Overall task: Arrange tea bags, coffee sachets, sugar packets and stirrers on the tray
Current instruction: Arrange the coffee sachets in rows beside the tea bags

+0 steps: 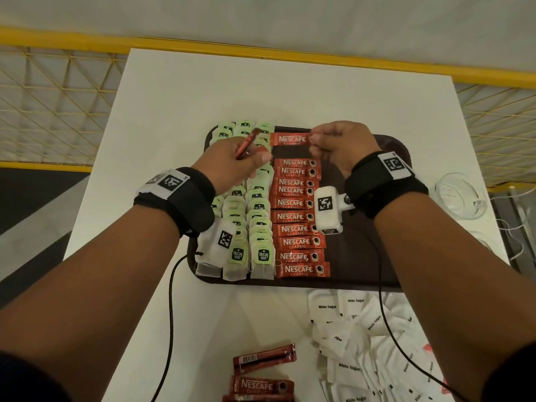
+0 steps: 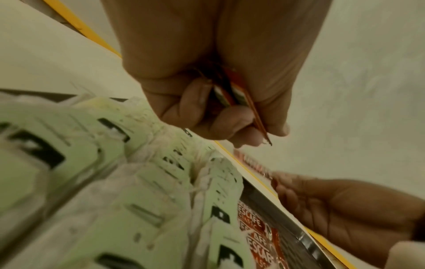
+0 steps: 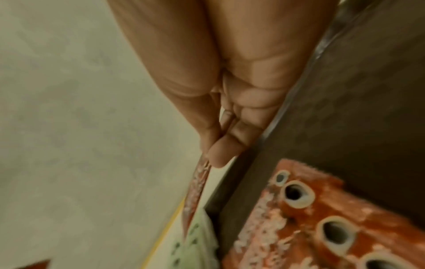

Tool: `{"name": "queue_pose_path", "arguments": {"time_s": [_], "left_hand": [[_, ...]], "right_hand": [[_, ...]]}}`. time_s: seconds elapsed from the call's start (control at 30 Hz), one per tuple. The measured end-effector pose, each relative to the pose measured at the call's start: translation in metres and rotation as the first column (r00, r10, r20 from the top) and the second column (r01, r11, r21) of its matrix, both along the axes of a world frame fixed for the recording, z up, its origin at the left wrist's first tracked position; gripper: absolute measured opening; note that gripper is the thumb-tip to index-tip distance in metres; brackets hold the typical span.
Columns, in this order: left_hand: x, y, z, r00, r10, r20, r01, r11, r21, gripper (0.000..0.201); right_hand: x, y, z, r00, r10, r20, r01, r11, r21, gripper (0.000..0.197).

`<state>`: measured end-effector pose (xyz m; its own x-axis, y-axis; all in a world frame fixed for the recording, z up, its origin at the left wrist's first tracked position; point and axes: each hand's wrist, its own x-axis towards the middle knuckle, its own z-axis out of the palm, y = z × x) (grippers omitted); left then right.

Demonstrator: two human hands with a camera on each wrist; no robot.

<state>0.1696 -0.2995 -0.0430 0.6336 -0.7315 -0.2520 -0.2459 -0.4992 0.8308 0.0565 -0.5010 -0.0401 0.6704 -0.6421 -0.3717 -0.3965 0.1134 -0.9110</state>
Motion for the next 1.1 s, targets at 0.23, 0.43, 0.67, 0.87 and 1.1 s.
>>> {"name": "queue_pose_path", "arguments": {"time_s": [0.23, 0.43, 0.67, 0.87, 1.1], "left_hand": [[0.004, 0.006, -0.006, 0.996, 0.088, -0.001, -0.088, 0.996, 0.011, 0.022], [0.0, 0.004, -0.003, 0.995, 0.097, 0.007, -0.097, 0.995, -0.038, 0.03], [-0.007, -0.002, -0.001, 0.999, 0.049, 0.02, -0.047, 0.996, -0.074, 0.047], [-0.012, -0.008, 0.0, 0.994, 0.022, 0.109, -0.011, 0.995, -0.1, 0.048], [-0.003, -0.008, -0.004, 0.986, 0.084, 0.143, -0.067, 0.991, -0.115, 0.039]], "right_hand": [[0.001, -0.016, -0.037, 0.954, -0.073, -0.291, -0.022, 0.95, -0.313, 0.016], [0.006, -0.019, -0.043, 0.915, -0.112, -0.388, -0.076, 0.896, -0.437, 0.032], [0.0, 0.018, 0.011, 0.924, 0.295, -0.242, -0.363, 0.874, -0.323, 0.022], [-0.005, 0.032, 0.019, 0.876, 0.477, -0.068, -0.479, 0.877, -0.028, 0.012], [-0.007, 0.011, 0.013, 0.975, 0.212, 0.061, -0.218, 0.968, 0.126, 0.005]]}}
